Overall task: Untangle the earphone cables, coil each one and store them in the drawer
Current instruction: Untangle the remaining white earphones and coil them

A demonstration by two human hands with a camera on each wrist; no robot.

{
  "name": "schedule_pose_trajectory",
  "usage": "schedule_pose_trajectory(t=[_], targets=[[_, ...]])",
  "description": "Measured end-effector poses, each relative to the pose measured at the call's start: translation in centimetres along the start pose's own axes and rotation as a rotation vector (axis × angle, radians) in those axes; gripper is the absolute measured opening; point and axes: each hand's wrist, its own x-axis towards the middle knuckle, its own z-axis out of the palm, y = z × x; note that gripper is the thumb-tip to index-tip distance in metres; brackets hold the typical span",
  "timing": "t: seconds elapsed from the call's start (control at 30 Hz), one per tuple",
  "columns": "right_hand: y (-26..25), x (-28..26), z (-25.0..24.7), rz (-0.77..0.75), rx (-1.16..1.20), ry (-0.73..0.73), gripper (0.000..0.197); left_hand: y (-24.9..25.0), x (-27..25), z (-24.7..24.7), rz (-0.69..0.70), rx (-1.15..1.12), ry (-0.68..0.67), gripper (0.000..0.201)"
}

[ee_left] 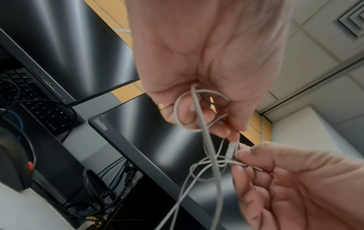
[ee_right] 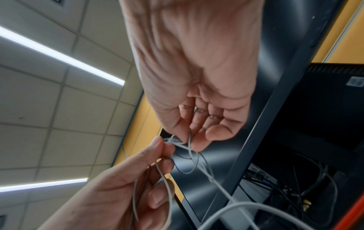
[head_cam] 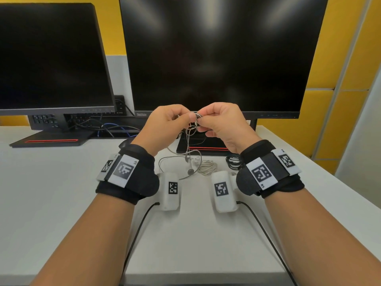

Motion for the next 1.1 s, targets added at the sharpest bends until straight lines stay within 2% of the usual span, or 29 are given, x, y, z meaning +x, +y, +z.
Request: schedule_pose_trajectory(t=[0.1,0.23,0.33,0.5,0.67,0.8,0.93,1.03,1.1], targets=[[0.0,0.1,0.0,0.017,-0.026,0.017,0.014,-0.4,0.1,-0.1,-0.008,0.020,0.071,0.019],[0.2,0.2,-0.1,0.098,-0.014,0.039,0.013,-0.1,0.0,-0.3,-0.009,-0.108,0.133,0.021],[0.1,0.3,-0.1,0.156,0.134,0.028,0.010,0.2,-0.2,-0.5,-0.016,-0.178,0.134,0.019],[-0.4,0.3,-0.4,0.198,0.437,0.030,0.010,-0.3,0.1,-0.8,-0.118,-0.120,0.252,0.021],[-0.3,0.2,-0.5,0.169,0.507,0.005,0.010,-1.1,0.4,-0.7,-0.239,-0.040,0.166,0.026],[0.0,0.2,-0.1,0.112,0.390,0.027,0.011,-0.6,0.2,-0.4,-0.128,-0.011,0.085,0.010],[0.2,0.3,0.6,0.082,0.293,0.030,0.015,-0.2,0.0,-0.3,-0.089,-0.077,-0.066,0.011],[0.2,0.3,0.6,0.073,0.311,0.020,0.017,-0.3,0.1,-0.4,-0.090,-0.080,-0.003,0.001],[0.2,0.2,0.5,0.072,0.326,0.010,0.017,-0.5,0.2,-0.4,-0.084,-0.070,0.029,0.004]])
